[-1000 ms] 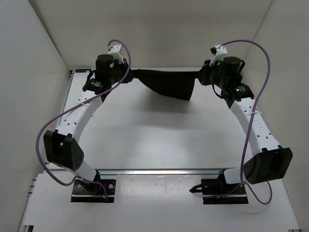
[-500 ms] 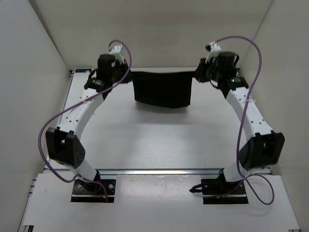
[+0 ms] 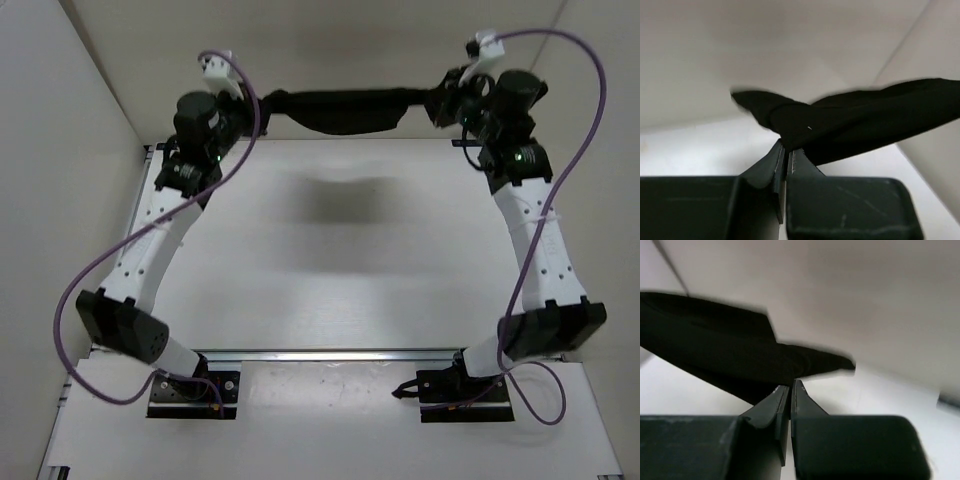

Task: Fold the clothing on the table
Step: Flatten the skirt out

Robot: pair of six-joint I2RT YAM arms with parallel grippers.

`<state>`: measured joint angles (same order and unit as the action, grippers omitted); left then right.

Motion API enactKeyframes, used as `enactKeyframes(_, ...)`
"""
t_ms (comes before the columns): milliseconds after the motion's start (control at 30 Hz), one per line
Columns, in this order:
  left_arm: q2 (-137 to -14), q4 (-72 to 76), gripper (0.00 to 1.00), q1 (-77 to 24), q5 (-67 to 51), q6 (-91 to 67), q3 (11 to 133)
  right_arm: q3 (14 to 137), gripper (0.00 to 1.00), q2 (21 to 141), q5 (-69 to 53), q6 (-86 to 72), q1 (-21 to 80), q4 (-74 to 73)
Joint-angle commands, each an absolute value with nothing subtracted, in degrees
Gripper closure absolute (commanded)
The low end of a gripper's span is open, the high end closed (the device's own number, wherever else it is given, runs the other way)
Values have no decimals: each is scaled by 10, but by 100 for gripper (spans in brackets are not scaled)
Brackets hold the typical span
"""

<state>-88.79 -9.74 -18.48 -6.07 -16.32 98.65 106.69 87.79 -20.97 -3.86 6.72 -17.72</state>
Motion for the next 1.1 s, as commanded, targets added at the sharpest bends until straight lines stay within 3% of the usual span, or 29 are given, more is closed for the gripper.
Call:
enactKeyframes(0, -772, -65, 100, -186, -1, -144, 821, 882, 100, 797, -156, -20, 60, -151)
enactKeyframes(167, -617, -111, 100, -268, 37, -162, 531, 565, 100, 641, -127, -71, 114, -159)
enactKeyframes(267, -534, -167, 100, -294, 23, -212, 406, 453, 100, 584, -114, -113, 158, -183)
enactKeyframes(500, -430, -215, 100, -285, -45, -281, 267, 285, 99, 536, -214, -198, 181, -149)
enactKeyframes(700, -455, -240, 100, -286, -91, -287, 265, 285, 100, 569, -210, -207, 221, -157)
enactKeyframes(1067, -640, -159, 100, -256, -98, -242, 353, 397, 100, 699, -204, -156, 162, -105)
